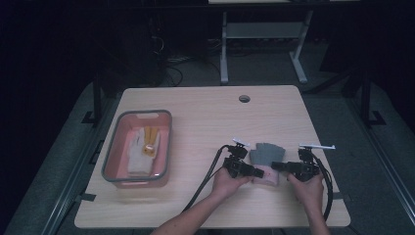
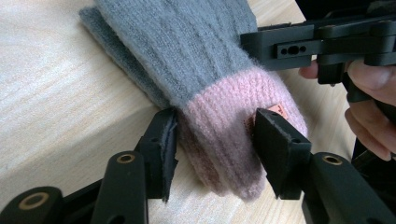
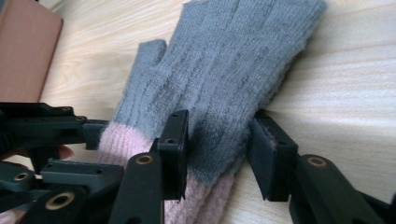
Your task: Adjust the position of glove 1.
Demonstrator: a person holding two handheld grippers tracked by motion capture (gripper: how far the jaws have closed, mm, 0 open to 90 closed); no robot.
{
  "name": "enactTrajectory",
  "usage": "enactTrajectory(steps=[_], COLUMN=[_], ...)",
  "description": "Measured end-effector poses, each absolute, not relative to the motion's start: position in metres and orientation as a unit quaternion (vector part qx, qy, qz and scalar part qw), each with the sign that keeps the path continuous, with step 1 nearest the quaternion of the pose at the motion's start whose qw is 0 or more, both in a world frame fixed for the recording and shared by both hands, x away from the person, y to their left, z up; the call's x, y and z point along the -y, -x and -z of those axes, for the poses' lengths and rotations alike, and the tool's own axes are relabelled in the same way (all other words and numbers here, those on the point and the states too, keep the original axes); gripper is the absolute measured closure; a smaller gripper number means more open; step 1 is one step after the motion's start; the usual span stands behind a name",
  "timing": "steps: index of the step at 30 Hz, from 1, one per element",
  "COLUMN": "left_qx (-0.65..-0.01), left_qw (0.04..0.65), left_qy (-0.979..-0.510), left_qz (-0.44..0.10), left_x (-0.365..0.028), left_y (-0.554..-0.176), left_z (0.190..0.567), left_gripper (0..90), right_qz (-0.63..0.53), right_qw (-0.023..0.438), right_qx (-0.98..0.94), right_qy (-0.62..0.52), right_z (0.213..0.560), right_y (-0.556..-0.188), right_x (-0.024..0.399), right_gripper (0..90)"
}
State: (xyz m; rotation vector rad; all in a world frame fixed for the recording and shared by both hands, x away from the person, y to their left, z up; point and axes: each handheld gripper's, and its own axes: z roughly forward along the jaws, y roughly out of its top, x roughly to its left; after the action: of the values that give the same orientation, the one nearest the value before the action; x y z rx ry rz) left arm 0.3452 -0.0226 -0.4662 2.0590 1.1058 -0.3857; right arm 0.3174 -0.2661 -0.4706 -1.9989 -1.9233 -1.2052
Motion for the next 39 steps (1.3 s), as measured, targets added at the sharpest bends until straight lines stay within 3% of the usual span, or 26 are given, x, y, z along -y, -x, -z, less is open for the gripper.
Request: enactTrajectory(steps=[12, 20, 39], left_qx=[-0.433, -0.434, -0.428], left_qw=[0.375, 0.379, 0.399], left_qy=[-0.803, -0.798, -0.787], left_qz=[0.162, 0.174, 0.196], left_x=[0.023, 0.022, 0.013], left_y=[-0.348, -0.352, -0.356], left_z=[0.467, 0.467, 0.461], left_gripper=[55.6, 61.1, 66.6], right_qz=[0.426, 0.417, 0.457], right_qw=[0.086, 0.086, 0.085], right_qx=[0.615, 0.617, 0.598], right_qy=[0.658, 0.661, 0.652], right_z=[0.477, 0.477, 0.463], right_y=[-0.330, -0.332, -0.321], right_x=[0.273, 0.270, 0.272], right_gripper=[60.4, 77.2, 78.5])
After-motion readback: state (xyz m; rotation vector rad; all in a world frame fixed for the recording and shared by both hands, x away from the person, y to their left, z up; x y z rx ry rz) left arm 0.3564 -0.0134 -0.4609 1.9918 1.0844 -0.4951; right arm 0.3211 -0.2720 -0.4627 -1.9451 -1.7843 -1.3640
